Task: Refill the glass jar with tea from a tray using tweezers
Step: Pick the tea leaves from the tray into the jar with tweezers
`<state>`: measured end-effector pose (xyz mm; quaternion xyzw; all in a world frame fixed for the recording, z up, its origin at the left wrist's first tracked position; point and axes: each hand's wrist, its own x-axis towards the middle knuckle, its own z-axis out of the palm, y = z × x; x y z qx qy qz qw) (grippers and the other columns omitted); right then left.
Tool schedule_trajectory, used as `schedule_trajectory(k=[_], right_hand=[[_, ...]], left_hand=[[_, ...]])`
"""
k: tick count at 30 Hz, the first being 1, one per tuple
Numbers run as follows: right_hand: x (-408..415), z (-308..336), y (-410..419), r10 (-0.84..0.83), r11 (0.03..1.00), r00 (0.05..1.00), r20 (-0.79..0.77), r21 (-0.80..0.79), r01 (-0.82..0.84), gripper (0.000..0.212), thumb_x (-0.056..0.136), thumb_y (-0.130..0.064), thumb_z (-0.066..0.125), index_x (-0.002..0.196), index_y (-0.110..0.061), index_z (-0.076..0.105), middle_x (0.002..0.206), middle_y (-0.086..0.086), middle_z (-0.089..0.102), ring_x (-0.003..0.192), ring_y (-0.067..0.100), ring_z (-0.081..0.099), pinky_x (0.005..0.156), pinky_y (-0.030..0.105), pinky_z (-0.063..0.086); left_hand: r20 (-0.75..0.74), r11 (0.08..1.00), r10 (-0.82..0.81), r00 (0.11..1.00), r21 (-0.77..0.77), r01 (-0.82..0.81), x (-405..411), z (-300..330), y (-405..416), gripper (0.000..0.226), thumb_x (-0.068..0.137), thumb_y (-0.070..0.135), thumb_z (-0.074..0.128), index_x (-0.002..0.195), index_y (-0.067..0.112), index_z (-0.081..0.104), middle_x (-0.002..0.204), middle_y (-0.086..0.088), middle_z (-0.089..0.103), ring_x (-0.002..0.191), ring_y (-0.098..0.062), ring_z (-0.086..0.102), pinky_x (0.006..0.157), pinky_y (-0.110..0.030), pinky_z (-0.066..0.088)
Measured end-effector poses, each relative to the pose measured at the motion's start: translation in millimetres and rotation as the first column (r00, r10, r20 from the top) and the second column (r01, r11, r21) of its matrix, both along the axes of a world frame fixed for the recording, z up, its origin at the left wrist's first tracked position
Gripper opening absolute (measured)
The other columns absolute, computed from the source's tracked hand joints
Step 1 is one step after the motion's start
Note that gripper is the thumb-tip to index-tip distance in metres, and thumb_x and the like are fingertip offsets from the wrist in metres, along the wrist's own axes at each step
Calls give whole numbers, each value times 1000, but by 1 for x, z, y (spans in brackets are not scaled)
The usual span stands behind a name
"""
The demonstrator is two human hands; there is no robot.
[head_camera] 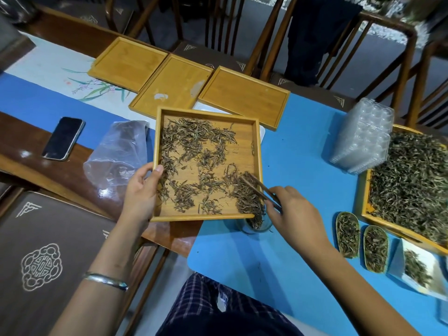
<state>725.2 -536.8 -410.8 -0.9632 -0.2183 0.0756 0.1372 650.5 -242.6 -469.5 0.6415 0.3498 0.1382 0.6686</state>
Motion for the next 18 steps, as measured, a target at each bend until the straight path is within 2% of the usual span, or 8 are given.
schedule_trajectory(k=[4, 9, 12, 16, 18], right_hand=[[-10, -1, -8, 15, 1000, 1000, -10, 16, -14, 18, 92, -32, 54, 105, -21, 60, 85, 0, 55, 73, 28, 62, 51, 33, 39], [-16, -1, -17, 15, 999, 999, -35, 49, -13, 20, 92, -32, 55, 107, -21, 61, 84, -2, 56, 72, 25, 61, 53, 35, 43], [-18, 1, -23, 14, 997, 998, -62, 71, -9, 20, 91, -32, 55, 108, -22, 61, 85, -4, 56, 74, 22, 61, 56, 35, 45], [-22, 4, -30, 10, 996, 995, -101, 88, -1, 23, 91, -33, 56, 110, -22, 61, 88, -4, 58, 79, 21, 61, 63, 38, 49], [-24, 5, -34, 1, 995, 994, -108, 97, 10, 24, 91, -33, 57, 112, -22, 61, 91, -5, 60, 81, 19, 61, 65, 38, 50]], left_hand=[[6, 1000, -13, 1000, 9, 13, 1, -1, 1, 33, 98, 32, 56, 120, 9, 61, 89, 6, 66, 76, -3, 61, 70, -21, 46], [-4, 1000, -14, 1000, 17, 14, 2, 0, 0, 25, 99, 27, 54, 115, 8, 60, 72, 16, 70, 64, 6, 63, 58, -10, 47], [-10, 1000, -25, 1000, 12, 25, 1, 2, 1, 26, 99, 27, 54, 116, 9, 60, 72, 15, 71, 65, 4, 64, 58, -11, 49], [-5, 1000, -3, 1000, 2, 3, -1, 4, 4, 36, 98, 31, 55, 124, 5, 59, 89, 2, 66, 77, -9, 60, 79, -31, 46], [4, 1000, 7, 1000, 22, -7, -2, 3, 6, 36, 99, 31, 54, 122, 5, 60, 85, 4, 62, 73, -6, 56, 73, -27, 44]])
